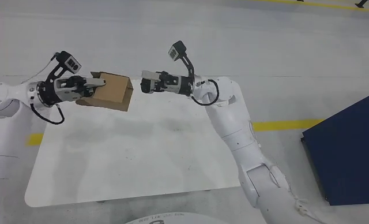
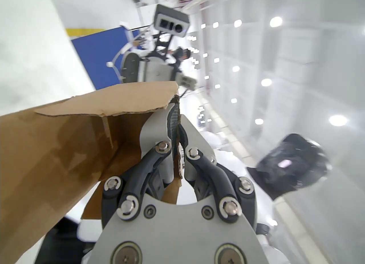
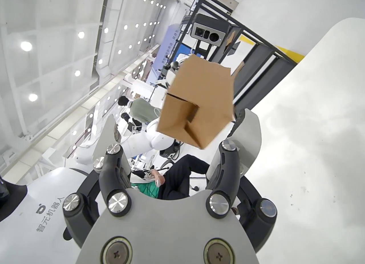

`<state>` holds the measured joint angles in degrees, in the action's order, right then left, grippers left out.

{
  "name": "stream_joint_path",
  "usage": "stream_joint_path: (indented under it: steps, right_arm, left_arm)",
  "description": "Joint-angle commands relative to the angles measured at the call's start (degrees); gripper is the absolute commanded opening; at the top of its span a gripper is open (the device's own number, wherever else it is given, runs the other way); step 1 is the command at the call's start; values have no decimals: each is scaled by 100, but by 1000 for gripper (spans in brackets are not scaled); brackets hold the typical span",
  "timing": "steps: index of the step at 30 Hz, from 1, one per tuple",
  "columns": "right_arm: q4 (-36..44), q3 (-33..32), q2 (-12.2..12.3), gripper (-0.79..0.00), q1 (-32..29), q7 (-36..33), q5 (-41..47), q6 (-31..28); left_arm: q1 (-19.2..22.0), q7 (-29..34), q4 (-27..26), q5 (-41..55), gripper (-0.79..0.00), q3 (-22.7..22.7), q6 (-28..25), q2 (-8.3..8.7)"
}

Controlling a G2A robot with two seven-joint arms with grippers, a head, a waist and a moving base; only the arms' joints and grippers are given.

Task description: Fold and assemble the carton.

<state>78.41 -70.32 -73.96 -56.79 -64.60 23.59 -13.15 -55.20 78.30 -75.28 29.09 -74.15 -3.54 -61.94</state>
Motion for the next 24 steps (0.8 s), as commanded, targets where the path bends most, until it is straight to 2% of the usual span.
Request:
stream_joint_path:
  steps: [1, 4, 6, 8, 12, 14, 17, 19, 20, 24]
  right_arm:
    - [-3, -211, 41, -117, -69, -99, 228, -55]
    - [-12, -560, 107, -105, -215, -199, 543, -172]
    - [17, -785, 150, -95, -360, -277, 760, -272]
    - [67, -990, 190, -111, -513, -345, 936, -367]
    - [164, -1276, 248, -99, -759, -371, 1177, -470]
    - [218, -1316, 265, -108, -817, -380, 1198, -463]
    - [258, -1302, 279, -117, -848, -296, 1146, -434]
    - [283, -1249, 282, -126, -841, -213, 1078, -397]
    - [295, -1225, 283, -126, -837, -173, 1046, -385]
    - [341, -1144, 292, -117, -831, -76, 955, -352]
  left_arm:
    - [54, -183, -596, -2040, -785, 156, 25, 100]
    - [25, -150, -1361, -3383, -785, 498, 427, 156]
    - [77, -139, -1686, -4238, -785, 832, 714, 163]
    - [168, -145, -1848, -5056, -785, 1290, 988, 137]
    - [461, -297, -1788, -5864, -785, 2164, 1521, -17]
    - [592, -425, -1714, -6139, -610, 2580, 1756, -119]
    - [764, -434, -1546, -6390, -409, 3110, 2005, -269]
    - [860, -415, -1417, -6375, -37, 3301, 2100, -350]
    - [913, -423, -1368, -6368, 0, 3352, 2147, -382]
    - [1022, -484, -1219, -6246, 0, 3337, 2206, -440]
